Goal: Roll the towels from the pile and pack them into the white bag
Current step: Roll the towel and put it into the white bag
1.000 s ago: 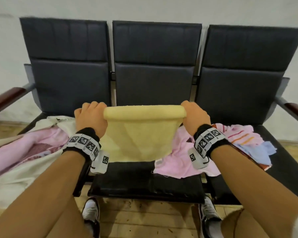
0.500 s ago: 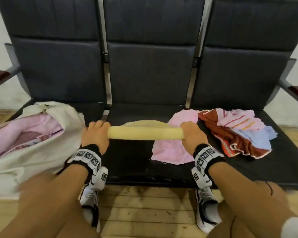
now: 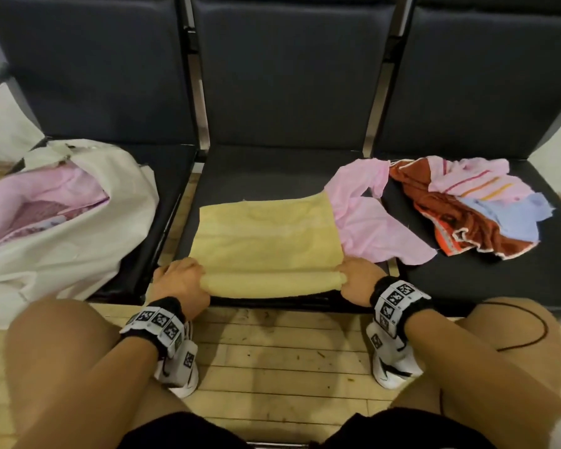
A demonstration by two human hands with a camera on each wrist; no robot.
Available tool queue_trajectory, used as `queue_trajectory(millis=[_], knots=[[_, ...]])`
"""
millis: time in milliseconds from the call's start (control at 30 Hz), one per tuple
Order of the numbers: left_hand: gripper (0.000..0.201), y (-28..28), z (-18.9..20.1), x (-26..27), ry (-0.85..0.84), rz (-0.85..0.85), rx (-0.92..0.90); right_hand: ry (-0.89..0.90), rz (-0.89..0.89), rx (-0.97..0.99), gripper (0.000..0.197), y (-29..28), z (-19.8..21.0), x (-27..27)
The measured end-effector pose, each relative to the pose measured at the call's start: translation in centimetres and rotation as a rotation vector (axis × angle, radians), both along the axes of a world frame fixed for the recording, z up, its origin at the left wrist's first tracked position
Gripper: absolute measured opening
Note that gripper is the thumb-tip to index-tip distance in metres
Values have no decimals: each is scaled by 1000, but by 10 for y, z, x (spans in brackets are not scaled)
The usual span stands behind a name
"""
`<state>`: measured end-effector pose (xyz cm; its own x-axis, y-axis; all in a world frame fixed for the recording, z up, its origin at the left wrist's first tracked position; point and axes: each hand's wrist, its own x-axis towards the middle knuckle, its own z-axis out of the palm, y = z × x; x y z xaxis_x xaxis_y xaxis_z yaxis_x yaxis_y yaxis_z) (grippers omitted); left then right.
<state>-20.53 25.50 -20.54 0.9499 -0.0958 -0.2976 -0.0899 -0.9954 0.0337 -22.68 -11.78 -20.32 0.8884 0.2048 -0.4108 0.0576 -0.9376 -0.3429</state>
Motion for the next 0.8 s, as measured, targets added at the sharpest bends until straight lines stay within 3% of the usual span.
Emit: queue_trajectory(millis=[67,133,200,300,433,500,667,800], knots=[[50,3,-1,-4,-7,16,-22,4,-34,5,12,1,-1,4],[71,4,-1,-8,-50,15,-36,37,-109,25,30,-4,2,9],[77,2,0,-12,-191,-25,-87,23,-191,47,43,-10,4,12],[62,-17,-3,-18,-320,-206,-147,-273,-177,30,55,-9,3,5],[37,-47,-16,-30,-196,-400,-204,-520,126,77,39,31,-18,-20],[34,-50,-21,-30,-183,-390,-192,-528,207,-2,34,44,-31,-30],[45,-46,-25,-18,-149,-285,-175,-534,96,-111,45,43,-41,-25],[58,-49,-25,-21,-233,-253,-190,-483,55,-79,48,45,-34,-16]])
